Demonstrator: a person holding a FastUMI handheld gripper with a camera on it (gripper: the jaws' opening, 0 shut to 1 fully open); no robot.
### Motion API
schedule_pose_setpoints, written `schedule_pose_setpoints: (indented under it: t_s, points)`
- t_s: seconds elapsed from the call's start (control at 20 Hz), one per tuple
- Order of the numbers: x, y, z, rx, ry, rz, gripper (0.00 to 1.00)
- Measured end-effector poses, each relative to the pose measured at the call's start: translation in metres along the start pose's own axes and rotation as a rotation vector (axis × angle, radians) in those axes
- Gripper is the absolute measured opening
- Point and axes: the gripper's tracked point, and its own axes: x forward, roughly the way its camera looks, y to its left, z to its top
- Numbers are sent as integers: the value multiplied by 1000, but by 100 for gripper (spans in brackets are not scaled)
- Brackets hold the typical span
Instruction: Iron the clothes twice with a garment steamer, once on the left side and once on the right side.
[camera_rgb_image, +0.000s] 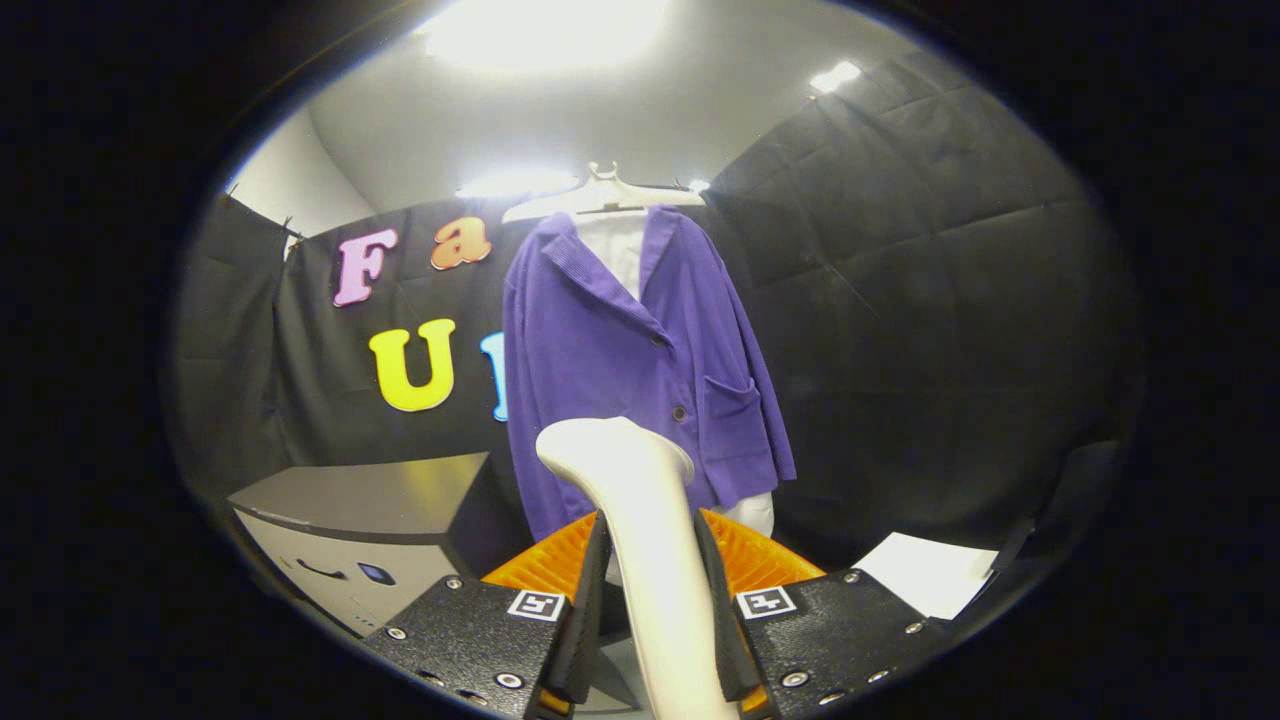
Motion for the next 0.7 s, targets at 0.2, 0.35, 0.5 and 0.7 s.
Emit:
schedule_pose_setpoints:
  t_s: [0.2, 0.35, 0.5, 0.7]
  points:
    - [-42, 28, 17, -8, -22, 35, 47]
    - [-80, 36, 12, -152, 2, -3, 47]
    - [-117, 66, -10, -118, 30, 36, 45]
    - [-149, 79, -25, -171, 34, 34, 43]
